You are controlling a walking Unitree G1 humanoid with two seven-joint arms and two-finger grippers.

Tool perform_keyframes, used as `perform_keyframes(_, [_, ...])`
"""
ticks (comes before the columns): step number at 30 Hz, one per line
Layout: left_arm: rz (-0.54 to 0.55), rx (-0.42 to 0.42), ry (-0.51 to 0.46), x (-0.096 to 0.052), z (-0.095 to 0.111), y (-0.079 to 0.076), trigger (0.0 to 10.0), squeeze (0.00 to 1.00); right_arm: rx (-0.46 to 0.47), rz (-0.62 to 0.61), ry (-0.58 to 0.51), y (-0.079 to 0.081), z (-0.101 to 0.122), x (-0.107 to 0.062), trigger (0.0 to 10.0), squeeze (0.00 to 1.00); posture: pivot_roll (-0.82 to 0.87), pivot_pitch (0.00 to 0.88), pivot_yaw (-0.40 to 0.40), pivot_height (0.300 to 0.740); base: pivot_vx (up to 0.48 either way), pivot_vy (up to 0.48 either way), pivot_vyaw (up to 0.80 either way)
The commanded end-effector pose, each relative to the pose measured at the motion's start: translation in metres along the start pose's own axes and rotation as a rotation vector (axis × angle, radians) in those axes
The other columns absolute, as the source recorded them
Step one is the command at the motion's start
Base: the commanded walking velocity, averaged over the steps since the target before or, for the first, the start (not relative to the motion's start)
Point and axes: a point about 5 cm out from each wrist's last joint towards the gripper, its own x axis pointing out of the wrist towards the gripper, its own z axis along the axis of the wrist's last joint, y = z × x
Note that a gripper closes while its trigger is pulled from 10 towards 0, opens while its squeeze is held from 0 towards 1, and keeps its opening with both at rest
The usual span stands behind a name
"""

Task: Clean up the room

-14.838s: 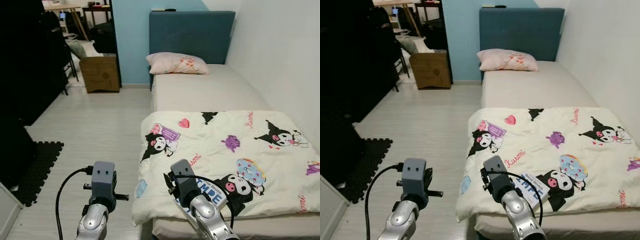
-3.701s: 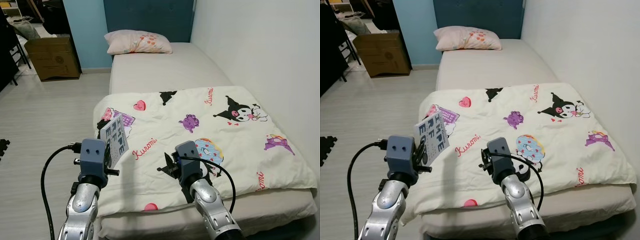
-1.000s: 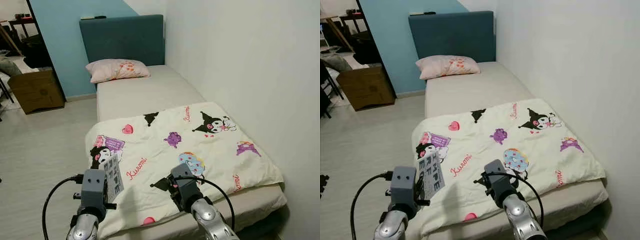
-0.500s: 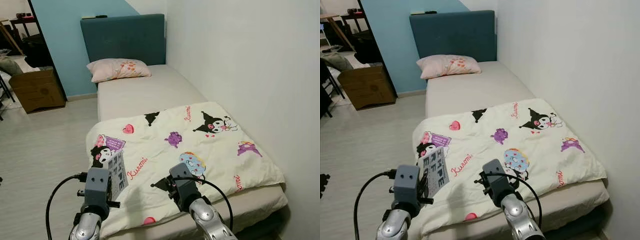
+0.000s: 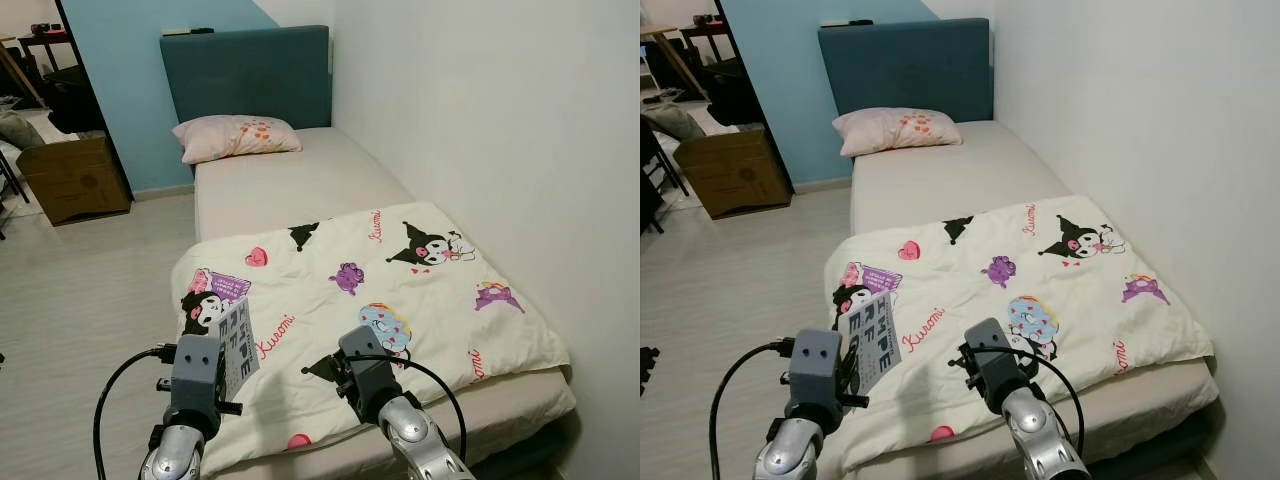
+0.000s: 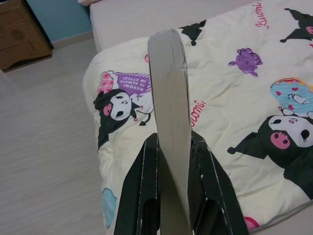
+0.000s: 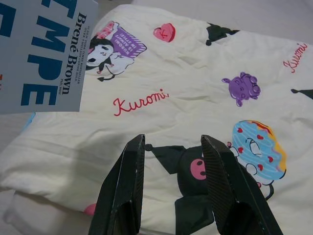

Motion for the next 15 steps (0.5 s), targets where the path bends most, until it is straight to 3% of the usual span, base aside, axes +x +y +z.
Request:
perform_keyframes(1, [0.0, 0.003, -0.073, 0.0014, 0.0131, 0.0032, 10.0, 0.0, 0.017, 0.01, -0.005, 0.0029, 0.0, 0.0011, 10.0, 0.0, 0.0, 0.0, -0.015, 0.74, 0.0, 0.48, 0.0])
perform_keyframes(15, [-0.009, 0.005, -0.083, 0.0, 0.0153, 0.0038, 10.0, 0.0, 0.026, 0.018, -0.018, 0.0051, 0.0021, 0.0021, 10.0, 0.0, 0.01, 0.0, -0.01, 0.74, 0.0, 0.48, 0.0])
